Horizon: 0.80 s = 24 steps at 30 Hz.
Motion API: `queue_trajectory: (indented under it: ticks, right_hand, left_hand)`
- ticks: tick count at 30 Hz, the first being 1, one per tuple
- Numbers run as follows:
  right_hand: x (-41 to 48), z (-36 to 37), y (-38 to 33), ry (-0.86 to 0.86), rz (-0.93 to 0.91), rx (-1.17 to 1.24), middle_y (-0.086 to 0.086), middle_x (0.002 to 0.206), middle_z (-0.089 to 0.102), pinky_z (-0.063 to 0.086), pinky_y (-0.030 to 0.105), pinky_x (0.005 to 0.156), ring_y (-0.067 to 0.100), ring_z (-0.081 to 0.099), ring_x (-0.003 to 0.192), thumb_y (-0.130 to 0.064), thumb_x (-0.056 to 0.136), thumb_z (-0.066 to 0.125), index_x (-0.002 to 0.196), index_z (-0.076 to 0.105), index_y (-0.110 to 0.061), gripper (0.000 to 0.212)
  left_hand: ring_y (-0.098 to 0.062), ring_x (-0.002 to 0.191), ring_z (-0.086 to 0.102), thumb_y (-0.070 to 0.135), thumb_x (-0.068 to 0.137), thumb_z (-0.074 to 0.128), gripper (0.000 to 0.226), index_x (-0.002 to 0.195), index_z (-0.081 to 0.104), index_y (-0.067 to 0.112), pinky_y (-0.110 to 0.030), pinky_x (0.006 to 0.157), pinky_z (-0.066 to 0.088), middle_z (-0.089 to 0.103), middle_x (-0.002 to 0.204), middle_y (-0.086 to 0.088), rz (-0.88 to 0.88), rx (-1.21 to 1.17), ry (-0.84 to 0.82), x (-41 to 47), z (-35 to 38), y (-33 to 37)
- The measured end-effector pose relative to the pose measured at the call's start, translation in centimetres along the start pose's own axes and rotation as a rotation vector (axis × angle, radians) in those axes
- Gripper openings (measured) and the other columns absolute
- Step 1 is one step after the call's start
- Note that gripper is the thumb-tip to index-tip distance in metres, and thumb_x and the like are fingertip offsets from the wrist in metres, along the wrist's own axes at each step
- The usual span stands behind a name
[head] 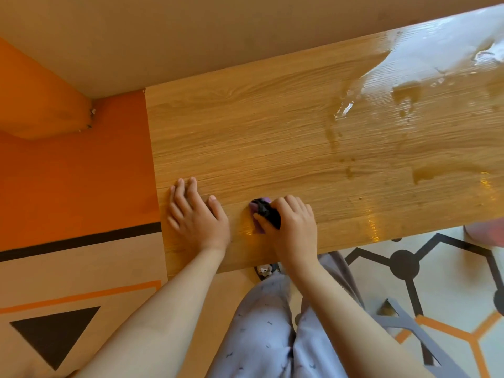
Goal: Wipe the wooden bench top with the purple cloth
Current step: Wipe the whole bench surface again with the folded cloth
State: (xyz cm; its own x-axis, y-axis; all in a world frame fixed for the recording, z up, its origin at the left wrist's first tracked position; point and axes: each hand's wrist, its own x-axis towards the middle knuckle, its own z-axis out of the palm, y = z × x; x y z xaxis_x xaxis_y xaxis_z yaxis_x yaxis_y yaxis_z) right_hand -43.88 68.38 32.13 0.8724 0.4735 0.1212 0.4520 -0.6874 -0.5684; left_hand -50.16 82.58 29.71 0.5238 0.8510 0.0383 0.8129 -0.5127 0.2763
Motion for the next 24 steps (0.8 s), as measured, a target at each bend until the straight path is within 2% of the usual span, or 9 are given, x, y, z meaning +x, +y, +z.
queue_trajectory:
  ticks: [2,6,9,12,16,18,20,24]
  right_hand:
    - [0.3,-2.0,3.0,0.074,0.093,-0.009,0.005,0.073,0.054,0.037,0.032,0.063,0.024,0.050,0.069,-0.034,0.079,0.070,0.074,0.055,-0.009,0.029]
    - [0.6,-6.3,8.8,0.202,0.291,-0.083,0.012,0.076,0.057,0.037,0.037,0.064,0.033,0.053,0.069,-0.031,0.078,0.070,0.077,0.057,-0.005,0.030]
    - [-0.2,-6.6,9.3,0.223,0.357,-0.087,0.014,0.078,0.057,0.036,0.037,0.066,0.034,0.053,0.072,-0.027,0.078,0.073,0.079,0.056,-0.004,0.028]
    - [-1.8,-3.8,5.3,0.154,0.303,-0.031,0.009,0.077,0.056,0.036,0.036,0.066,0.028,0.051,0.071,-0.030,0.077,0.072,0.079,0.056,-0.007,0.028]
    - [-4.1,0.2,-0.7,-0.004,0.039,-0.105,0.003,0.071,0.053,0.031,0.031,0.066,0.024,0.051,0.068,-0.038,0.076,0.069,0.073,0.053,-0.013,0.029]
    - [-4.3,0.2,-0.8,-0.033,-0.042,-0.120,0.002,0.070,0.053,0.029,0.030,0.066,0.024,0.053,0.068,-0.038,0.076,0.071,0.071,0.053,-0.014,0.031]
    - [-3.9,-1.2,1.1,-0.022,-0.028,-0.120,0.001,0.071,0.054,0.030,0.032,0.066,0.024,0.053,0.069,-0.041,0.078,0.066,0.072,0.054,-0.014,0.031]
    - [-3.2,-6.1,7.8,0.105,0.169,-0.169,0.005,0.074,0.057,0.026,0.032,0.069,0.027,0.054,0.072,-0.046,0.081,0.056,0.075,0.057,-0.012,0.035]
  left_hand:
    - [-0.028,0.143,0.024,0.033,0.092,0.040,0.052,0.142,0.041,0.017,-0.046,0.113,0.016,0.035,0.152,-0.007,-0.004,0.005,0.005,0.0,-0.1,0.0]
    - [-0.028,0.143,0.024,0.033,0.093,0.040,0.052,0.142,0.040,0.017,-0.047,0.113,0.017,0.034,0.152,-0.007,0.005,0.012,0.002,-0.1,0.0,0.0]
    - [-0.028,0.143,0.024,0.032,0.093,0.042,0.051,0.142,0.041,0.017,-0.047,0.113,0.017,0.035,0.152,-0.007,0.001,0.009,0.002,-0.1,0.0,-0.1]
    - [-0.028,0.143,0.024,0.032,0.093,0.041,0.051,0.142,0.040,0.017,-0.047,0.113,0.017,0.034,0.153,-0.007,0.000,0.013,-0.001,-0.1,-0.1,-0.1]
    - [-0.028,0.143,0.024,0.031,0.093,0.043,0.051,0.142,0.041,0.017,-0.046,0.113,0.016,0.034,0.153,-0.007,-0.002,0.010,-0.003,-0.1,-0.3,0.0]
    - [-0.027,0.143,0.024,0.031,0.093,0.043,0.051,0.142,0.041,0.017,-0.046,0.113,0.016,0.034,0.153,-0.007,0.000,0.016,-0.005,-0.1,-0.2,0.0]
    - [-0.027,0.144,0.023,0.032,0.094,0.042,0.051,0.143,0.040,0.017,-0.046,0.114,0.016,0.033,0.153,-0.006,-0.002,0.021,-0.012,-0.1,-0.2,0.0]
    - [-0.027,0.144,0.022,0.032,0.095,0.041,0.051,0.143,0.039,0.017,-0.047,0.114,0.015,0.032,0.153,-0.006,0.000,0.023,-0.015,-0.1,-0.2,0.0]
